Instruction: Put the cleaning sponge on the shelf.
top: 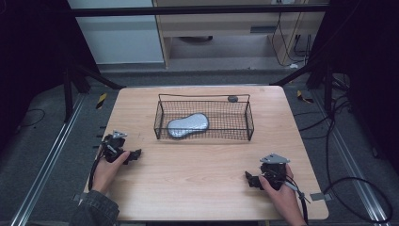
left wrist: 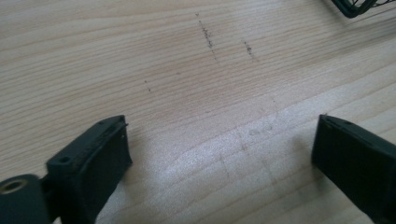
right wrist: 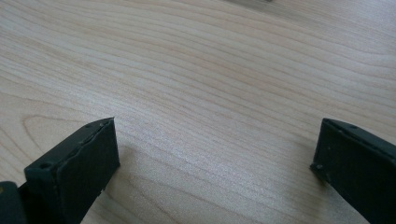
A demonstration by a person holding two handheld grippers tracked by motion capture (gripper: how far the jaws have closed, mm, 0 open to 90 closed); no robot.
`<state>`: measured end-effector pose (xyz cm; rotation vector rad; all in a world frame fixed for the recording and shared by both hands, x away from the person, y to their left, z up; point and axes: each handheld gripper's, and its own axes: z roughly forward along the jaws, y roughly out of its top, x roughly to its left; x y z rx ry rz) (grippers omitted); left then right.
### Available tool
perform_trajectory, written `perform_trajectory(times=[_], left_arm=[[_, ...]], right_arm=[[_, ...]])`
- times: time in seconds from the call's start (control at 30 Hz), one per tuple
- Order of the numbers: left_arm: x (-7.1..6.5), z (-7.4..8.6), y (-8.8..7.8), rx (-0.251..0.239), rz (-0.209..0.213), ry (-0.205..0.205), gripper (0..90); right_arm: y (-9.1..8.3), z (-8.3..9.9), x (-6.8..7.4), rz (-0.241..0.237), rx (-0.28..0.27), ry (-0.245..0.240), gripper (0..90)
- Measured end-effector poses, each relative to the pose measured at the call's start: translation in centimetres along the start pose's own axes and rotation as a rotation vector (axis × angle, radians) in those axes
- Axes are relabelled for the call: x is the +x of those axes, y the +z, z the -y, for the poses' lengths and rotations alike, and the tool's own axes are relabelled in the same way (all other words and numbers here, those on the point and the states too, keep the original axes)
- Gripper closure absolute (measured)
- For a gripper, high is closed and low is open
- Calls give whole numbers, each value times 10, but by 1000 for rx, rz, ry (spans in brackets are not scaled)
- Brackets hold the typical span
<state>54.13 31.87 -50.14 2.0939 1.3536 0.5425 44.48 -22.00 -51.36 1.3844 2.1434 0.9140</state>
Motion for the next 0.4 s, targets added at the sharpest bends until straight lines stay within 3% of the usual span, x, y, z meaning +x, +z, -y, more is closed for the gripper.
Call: perform_trajectory(times=[0.17,0.4], left_arm=[[-3,9,-1,-65,-11,-14,8],[-3,10,-1,-67,-8,-11,0]], right_arm=[[0,0,0,0,0,0,4],[0,0,0,0,0,0,4]])
